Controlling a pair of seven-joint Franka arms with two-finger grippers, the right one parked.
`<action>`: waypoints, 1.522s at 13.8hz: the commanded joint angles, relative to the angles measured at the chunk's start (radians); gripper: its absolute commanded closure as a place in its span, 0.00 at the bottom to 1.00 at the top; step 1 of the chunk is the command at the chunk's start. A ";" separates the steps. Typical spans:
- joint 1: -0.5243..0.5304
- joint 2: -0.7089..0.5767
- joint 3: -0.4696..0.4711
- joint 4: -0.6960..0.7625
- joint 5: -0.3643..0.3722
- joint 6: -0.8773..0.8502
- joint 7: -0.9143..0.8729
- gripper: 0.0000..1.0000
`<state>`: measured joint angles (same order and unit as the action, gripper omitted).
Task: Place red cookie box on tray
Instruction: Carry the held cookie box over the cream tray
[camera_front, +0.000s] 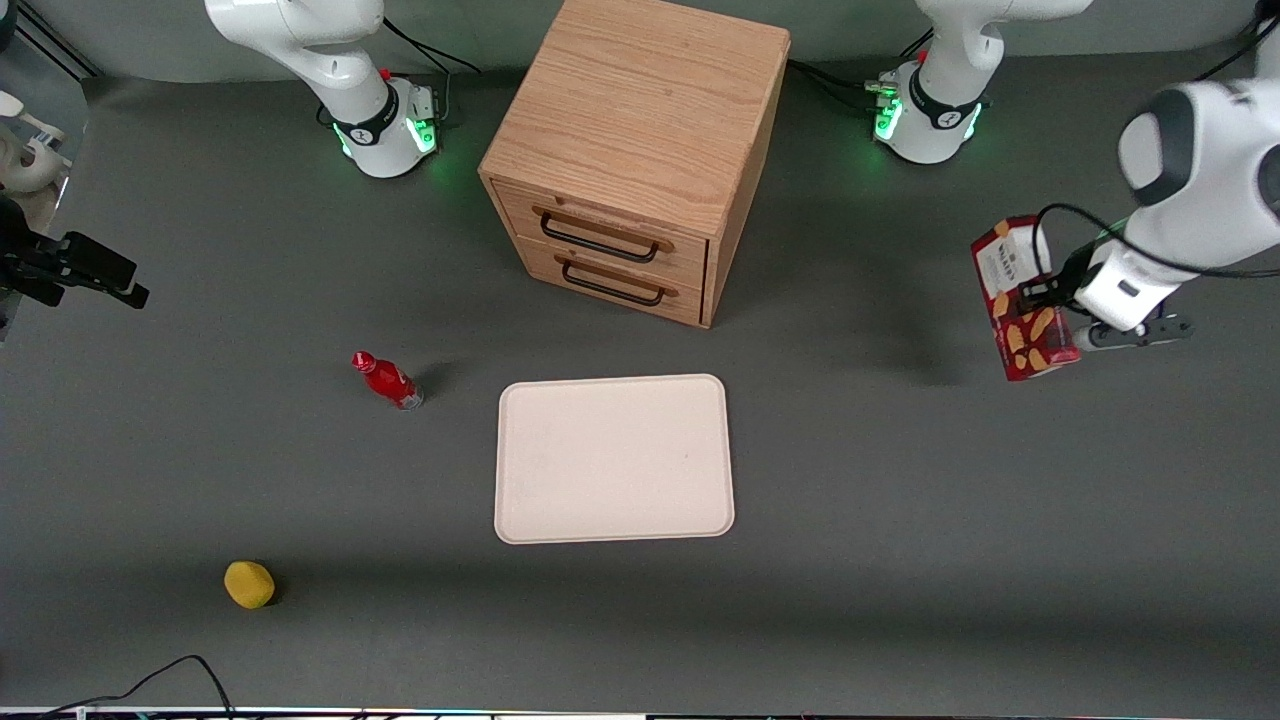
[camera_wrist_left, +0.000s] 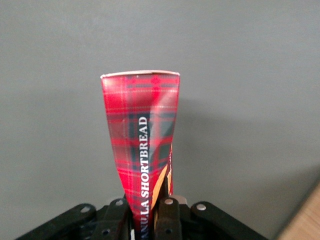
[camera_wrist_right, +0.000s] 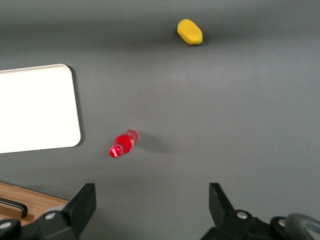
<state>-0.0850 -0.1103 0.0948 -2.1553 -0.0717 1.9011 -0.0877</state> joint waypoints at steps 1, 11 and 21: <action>-0.015 0.063 -0.091 0.271 0.004 -0.232 -0.154 0.89; -0.186 0.481 -0.405 0.831 0.064 -0.294 -1.020 0.88; -0.380 0.885 -0.397 1.072 0.222 0.044 -1.454 0.86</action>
<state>-0.4479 0.7374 -0.3139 -1.1401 0.1275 1.9448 -1.5027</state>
